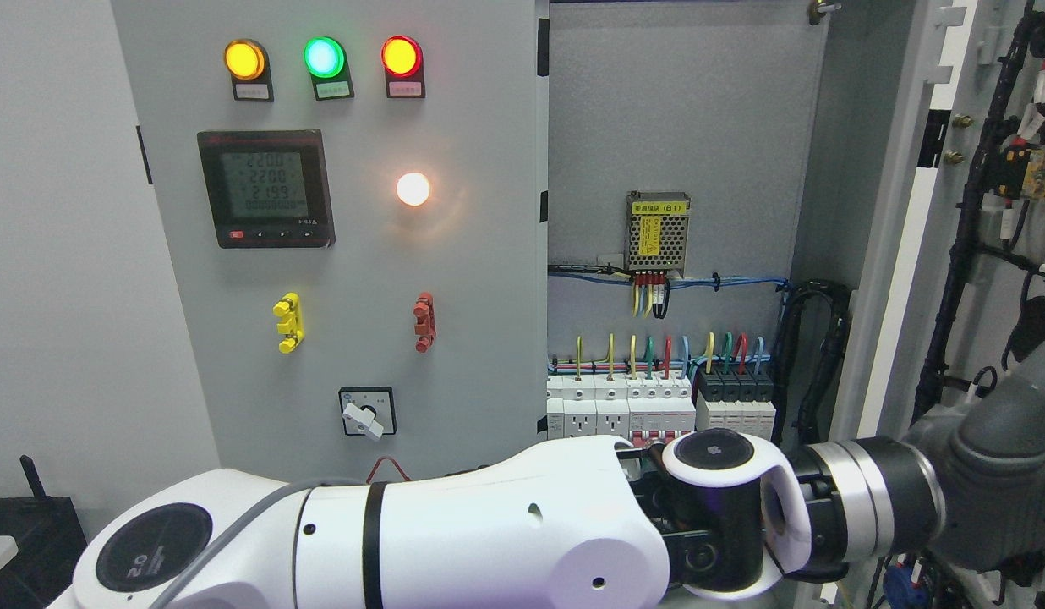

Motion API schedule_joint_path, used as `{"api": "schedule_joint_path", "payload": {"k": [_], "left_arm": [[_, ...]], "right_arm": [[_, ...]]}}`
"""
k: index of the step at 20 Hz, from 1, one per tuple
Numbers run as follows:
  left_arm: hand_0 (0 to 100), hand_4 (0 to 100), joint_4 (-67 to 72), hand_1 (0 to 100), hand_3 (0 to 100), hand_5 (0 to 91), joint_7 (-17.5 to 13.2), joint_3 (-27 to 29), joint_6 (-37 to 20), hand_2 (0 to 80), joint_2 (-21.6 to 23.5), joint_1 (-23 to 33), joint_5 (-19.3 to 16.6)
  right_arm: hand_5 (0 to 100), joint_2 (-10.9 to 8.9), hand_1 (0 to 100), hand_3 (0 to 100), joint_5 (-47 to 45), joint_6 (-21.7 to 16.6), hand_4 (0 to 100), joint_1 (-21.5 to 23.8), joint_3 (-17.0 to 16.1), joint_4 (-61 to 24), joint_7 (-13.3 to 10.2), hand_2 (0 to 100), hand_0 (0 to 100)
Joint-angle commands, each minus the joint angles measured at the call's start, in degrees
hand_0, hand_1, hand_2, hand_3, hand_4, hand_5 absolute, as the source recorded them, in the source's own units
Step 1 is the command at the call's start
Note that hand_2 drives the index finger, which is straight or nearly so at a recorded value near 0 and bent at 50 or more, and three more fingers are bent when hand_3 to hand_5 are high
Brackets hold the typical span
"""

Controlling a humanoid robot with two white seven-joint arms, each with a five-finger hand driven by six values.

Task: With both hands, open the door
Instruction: 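Withdraw the left hand down from the opened door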

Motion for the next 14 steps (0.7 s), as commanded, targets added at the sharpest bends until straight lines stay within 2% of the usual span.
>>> {"api": "schedule_joint_path", "payload": {"k": [1, 4, 6, 10, 11, 14], "left_arm": [[0, 3, -0.5, 0, 0, 0.0, -0.6, 4.6, 2.6, 0.0, 3.6, 4.7, -7.5], [0, 3, -0.8, 0, 0, 0.0, -1.2, 7.7, 7.0, 0.0, 9.3, 8.0, -9.0], [0, 3, -2.2, 0, 0, 0.0, -1.6, 7.6, 7.4, 0.0, 14.1, 9.6, -9.4], [0, 3, -8.5, 0, 0, 0.0, -1.6, 8.2, 7.3, 0.0, 25.3, 15.9, -15.9], [0, 3, -10.0, 0, 0, 0.0, -1.8, 8.7, 7.3, 0.0, 28.1, 17.5, -16.5], [0, 3, -13.2, 0, 0, 0.0, -4.8, 9.0, 7.2, 0.0, 36.0, 22.0, -17.2]], "right_arm": [[0, 0.00, 0, 0, 0.0, 0.0, 0, 0.0, 0.0, 0.0, 0.0, 0, 0], [0, 0.00, 0, 0, 0.0, 0.0, 0, 0.0, 0.0, 0.0, 0.1, 0, 0], [0, 0.00, 0, 0, 0.0, 0.0, 0, 0.0, 0.0, 0.0, 0.0, 0, 0], [0, 0.00, 0, 0, 0.0, 0.0, 0, 0.0, 0.0, 0.0, 0.0, 0, 0], [0, 0.00, 0, 0, 0.0, 0.0, 0, 0.0, 0.0, 0.0, 0.1, 0, 0], [0, 0.00, 0, 0, 0.0, 0.0, 0, 0.0, 0.0, 0.0, 0.1, 0, 0]]}}
